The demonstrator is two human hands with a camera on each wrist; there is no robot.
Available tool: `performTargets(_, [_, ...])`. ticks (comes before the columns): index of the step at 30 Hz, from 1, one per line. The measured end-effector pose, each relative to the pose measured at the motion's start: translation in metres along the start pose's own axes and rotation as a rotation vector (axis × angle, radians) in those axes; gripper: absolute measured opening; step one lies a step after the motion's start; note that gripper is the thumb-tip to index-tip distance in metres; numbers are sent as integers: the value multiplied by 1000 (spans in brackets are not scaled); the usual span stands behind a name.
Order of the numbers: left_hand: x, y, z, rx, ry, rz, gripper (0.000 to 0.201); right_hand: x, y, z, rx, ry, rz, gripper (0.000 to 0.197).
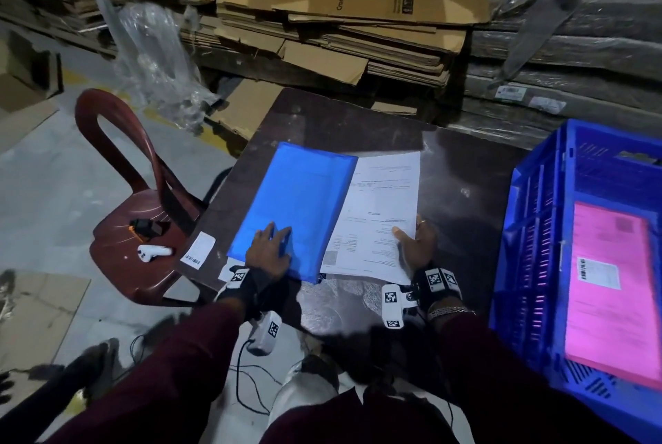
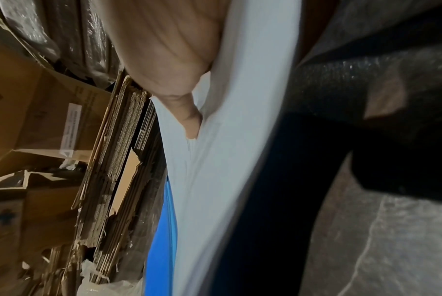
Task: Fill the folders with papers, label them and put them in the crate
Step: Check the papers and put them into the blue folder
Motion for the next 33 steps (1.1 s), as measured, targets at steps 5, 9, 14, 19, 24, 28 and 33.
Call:
performTargets(5, [1,-3,-6,-44,-6,-40,69,-10,10,10,-33,-53,49,43])
performTargets(9, [10,0,-5,-54,-24,-50,66,-6,0,43,-49,-60,44,44])
performTargets(14, [15,-5,-8,-50,-56,-51,63,-41,30,15,-106,-45,57,37])
performTargets(19, [36,-22,-22,-40,-34,-5,65,-57,30,17,-156,-12,46,34])
performTargets(24, [34,-47,-49,-21,-100,28,101,-81,24,20,-126,33,-8,36])
performTargets(28, [26,-59,-53,-30,-102,65,102,-101,24,23,-84,118,-48,60])
performTargets(33, [36,-55,-45,-22,8,-37,97,-125,26,29,-81,150,-41,52])
Point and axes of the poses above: each hand's wrist, its own y-axis away from the middle knuckle, its own x-axis out of the back of the hand, z = x × y, the point moved 4 cm from there along -y, towards the middle knuckle, and after that the axes turned 15 degrees about -y, right-handed, at the moved point
